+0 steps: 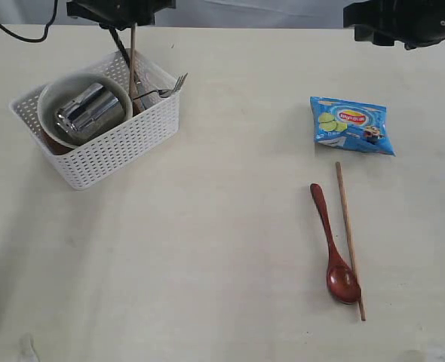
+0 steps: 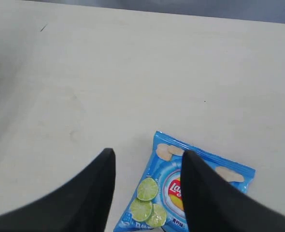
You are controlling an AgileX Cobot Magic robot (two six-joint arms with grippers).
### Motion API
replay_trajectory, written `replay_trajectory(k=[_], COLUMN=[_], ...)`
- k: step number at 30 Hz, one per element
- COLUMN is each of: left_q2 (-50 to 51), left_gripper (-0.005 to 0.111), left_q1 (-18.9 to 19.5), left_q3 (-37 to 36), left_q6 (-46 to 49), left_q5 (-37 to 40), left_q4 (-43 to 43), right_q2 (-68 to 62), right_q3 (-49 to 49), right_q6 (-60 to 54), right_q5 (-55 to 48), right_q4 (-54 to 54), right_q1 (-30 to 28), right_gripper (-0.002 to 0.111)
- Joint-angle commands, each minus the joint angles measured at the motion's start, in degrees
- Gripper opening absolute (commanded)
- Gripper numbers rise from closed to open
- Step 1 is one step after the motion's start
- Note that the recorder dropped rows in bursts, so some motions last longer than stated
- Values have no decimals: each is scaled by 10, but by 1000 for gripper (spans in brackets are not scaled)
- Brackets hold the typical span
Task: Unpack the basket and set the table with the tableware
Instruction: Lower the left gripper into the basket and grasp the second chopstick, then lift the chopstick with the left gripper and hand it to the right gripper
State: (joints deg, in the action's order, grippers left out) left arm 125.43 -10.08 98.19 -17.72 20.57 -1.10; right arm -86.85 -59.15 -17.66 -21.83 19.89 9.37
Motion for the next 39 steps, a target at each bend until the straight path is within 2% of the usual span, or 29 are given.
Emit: replay_trajectory(k=[1,6,14,25,39], left_q2=[0,9,18,-3,-120], left_gripper=[38,20,0,0,0], left_q1=[1,1,1,1,1], left_q3=[3,3,3,3,3], left_q6=[-5,-7,-7,-7,-1], left_q5=[9,19,21,25,39], left_q4=[3,8,15,18,18], right_q2=[3,3,3,3,3], right_q3=[2,2,2,2,2], right_q6=[-2,-5,-5,-3,-3], right_q5=[5,5,9,12,14], right_q4=[-3,-3,-3,1,2], right_q1=[1,1,1,1,1], right_gripper=[42,42,42,42,42])
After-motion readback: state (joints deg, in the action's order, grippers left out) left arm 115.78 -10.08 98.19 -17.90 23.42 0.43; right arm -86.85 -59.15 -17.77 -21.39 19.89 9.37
